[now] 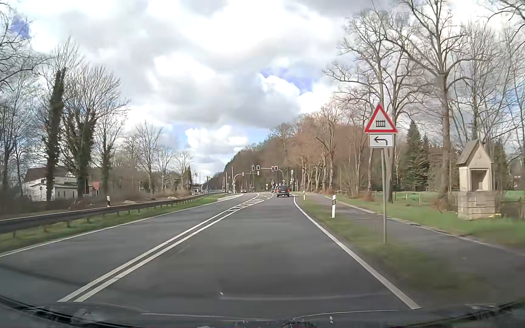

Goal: Follow the waypoints while adhering to traffic rules and regulations

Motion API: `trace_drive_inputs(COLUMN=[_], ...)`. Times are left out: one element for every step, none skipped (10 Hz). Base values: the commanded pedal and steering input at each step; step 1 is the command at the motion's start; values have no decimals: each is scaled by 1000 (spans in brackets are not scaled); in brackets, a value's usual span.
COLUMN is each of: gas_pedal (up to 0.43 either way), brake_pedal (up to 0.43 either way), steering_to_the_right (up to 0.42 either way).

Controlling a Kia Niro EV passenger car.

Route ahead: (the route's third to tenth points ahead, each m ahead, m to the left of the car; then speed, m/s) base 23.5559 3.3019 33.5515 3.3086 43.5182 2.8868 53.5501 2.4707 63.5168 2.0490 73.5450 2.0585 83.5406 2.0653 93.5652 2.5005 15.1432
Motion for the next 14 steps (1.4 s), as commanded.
trace_drive_inputs(gas_pedal=[0, 0, 0, 0, 0, 0, 0, 0, 0, 0, 0, 0, 0, 0], brake_pedal=[274, 280, 280, 274, 268, 268, 262, 256, 250, 250, 244, 244, 244, 244], steering_to_the_right=[3, 3, 3, 3, 3, 3, 3, 3, 3, 3, 4, 3, 3, 4])
